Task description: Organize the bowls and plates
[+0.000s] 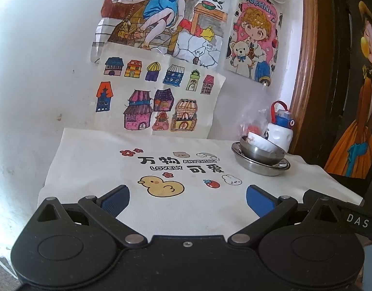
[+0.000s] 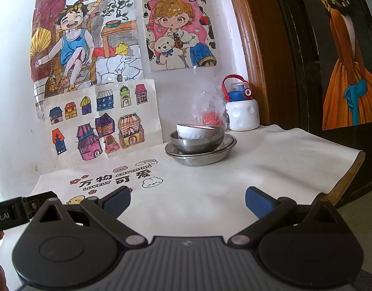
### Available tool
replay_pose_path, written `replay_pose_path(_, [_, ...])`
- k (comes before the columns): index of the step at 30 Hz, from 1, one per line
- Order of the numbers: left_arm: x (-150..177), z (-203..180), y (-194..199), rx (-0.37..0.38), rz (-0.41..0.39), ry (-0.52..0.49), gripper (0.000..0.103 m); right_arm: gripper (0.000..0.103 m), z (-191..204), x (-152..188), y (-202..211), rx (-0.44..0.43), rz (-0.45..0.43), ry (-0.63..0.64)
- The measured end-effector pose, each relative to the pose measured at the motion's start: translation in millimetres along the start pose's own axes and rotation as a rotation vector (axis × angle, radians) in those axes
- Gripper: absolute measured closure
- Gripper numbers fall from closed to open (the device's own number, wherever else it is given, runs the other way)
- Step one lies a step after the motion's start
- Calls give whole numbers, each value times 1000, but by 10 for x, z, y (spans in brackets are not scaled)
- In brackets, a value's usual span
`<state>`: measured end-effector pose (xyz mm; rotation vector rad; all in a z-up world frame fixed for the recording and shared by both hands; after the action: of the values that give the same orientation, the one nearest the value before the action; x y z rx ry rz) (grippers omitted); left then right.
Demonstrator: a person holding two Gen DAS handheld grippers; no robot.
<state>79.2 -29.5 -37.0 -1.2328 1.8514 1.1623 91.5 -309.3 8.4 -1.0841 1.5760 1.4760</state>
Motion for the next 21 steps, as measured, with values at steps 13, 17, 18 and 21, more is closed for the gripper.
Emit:
replay_pose_path(13, [0,20,-6,-12,3,-4,1,0,29,12,-11,-5,4,7])
replay_pose_path(17, [-4,25,-8,-15,3,-2,1,0,56,14,-15,-8,5,12])
replay_pose_path(18, [-5,28,-7,-16,3,-1,1,0,62,13,-16,-9,4,13])
replay_pose_path(21, [-6,30,-3,-17,2,-1,1,0,65,11,-18,-10,5,14])
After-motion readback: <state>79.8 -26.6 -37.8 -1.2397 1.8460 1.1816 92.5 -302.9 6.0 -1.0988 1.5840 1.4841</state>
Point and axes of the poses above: each gripper's, at about its wrist camera, not at the fingertips, and y roughly against the way its jaws point, z to its left, x to its underside, the point moved 5 cm from there along -y, roughly the way its jaws point, and after that the axes turned 15 degrees about y, right-handed, at the moved point
